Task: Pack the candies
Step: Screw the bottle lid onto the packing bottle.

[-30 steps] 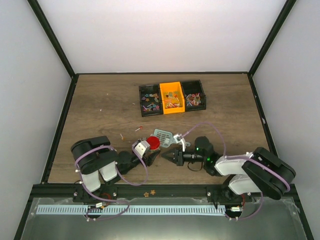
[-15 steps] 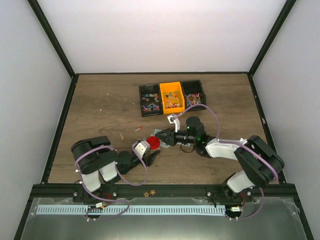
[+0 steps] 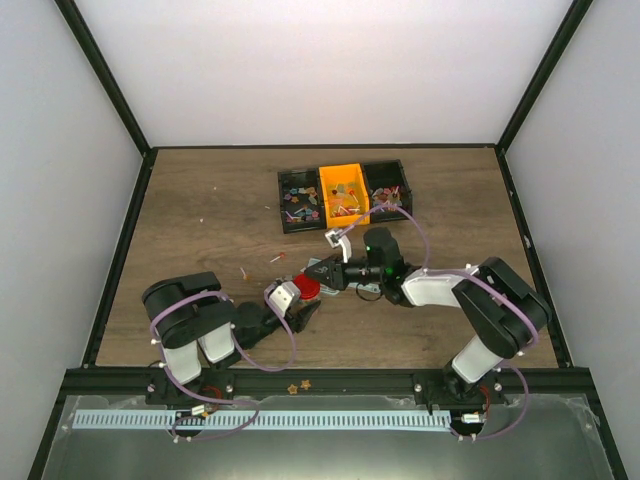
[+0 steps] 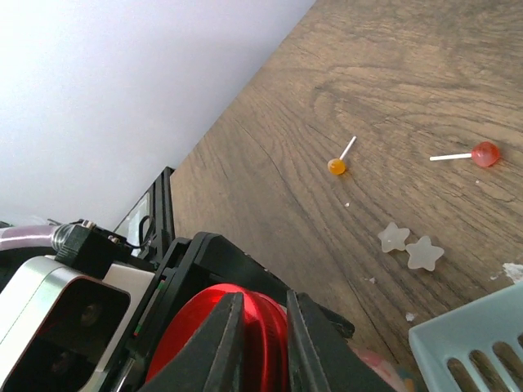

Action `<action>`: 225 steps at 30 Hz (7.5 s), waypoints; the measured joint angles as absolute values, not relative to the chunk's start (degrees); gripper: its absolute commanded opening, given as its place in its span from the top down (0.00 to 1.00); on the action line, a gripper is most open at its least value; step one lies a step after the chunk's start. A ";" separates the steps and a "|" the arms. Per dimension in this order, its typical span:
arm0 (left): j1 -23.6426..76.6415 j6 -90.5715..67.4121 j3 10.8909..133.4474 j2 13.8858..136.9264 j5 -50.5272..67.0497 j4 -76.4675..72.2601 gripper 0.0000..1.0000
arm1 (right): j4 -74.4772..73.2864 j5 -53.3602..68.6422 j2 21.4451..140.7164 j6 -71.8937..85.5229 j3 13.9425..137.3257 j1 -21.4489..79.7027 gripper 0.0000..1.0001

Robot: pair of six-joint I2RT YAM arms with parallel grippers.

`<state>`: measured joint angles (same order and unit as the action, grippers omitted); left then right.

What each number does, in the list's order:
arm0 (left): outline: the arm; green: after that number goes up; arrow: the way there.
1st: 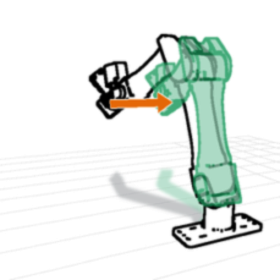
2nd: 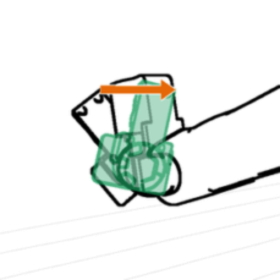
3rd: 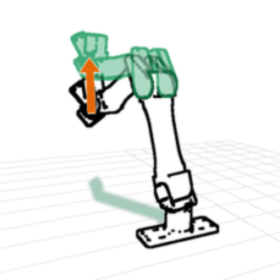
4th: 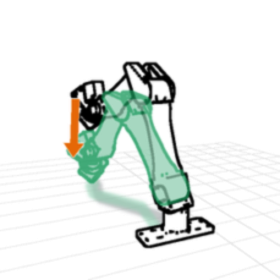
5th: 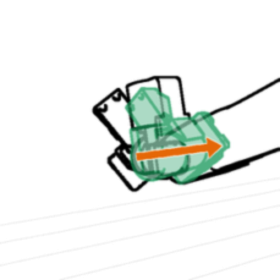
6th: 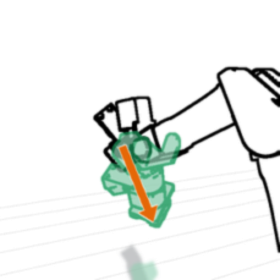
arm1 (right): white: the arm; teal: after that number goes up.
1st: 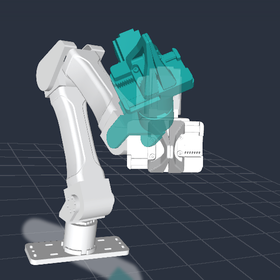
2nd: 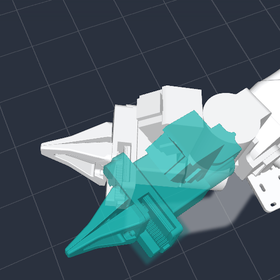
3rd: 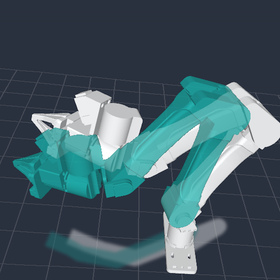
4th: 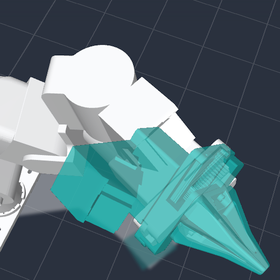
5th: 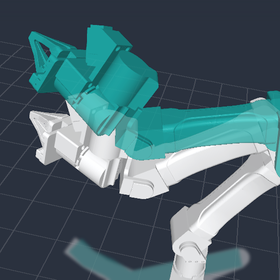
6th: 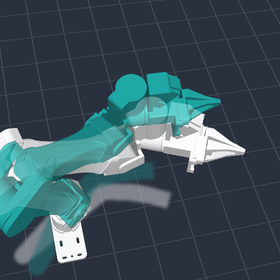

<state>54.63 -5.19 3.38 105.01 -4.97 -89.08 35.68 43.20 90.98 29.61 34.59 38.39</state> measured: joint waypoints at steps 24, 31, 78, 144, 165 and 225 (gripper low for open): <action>54.92 -3.66 3.29 105.12 -5.10 -89.08 0.34 | 52.34 40.86 89.08 35.57 24.47 38.28 0.99; 54.92 -3.57 3.22 105.10 -5.10 -89.08 0.34 | 52.95 35.35 87.11 36.07 22.61 40.60 0.99; 54.39 -5.19 3.51 105.16 -6.35 -89.08 0.33 | 37.67 47.64 94.35 30.65 36.27 36.88 0.79; 52.80 -6.22 3.57 105.36 -6.46 -89.17 0.33 | 71.24 40.82 97.91 44.49 11.88 57.19 0.99; 52.80 -4.78 3.62 105.54 -5.63 -89.17 0.30 | 37.71 38.50 78.39 31.77 26.22 40.34 0.82; 52.90 -4.14 3.51 105.86 -4.43 -89.23 0.30 | 57.45 40.18 93.62 34.24 25.82 38.85 0.99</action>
<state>52.90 -4.14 3.51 105.86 -4.43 -89.23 57.45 40.18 93.62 34.24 25.82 38.85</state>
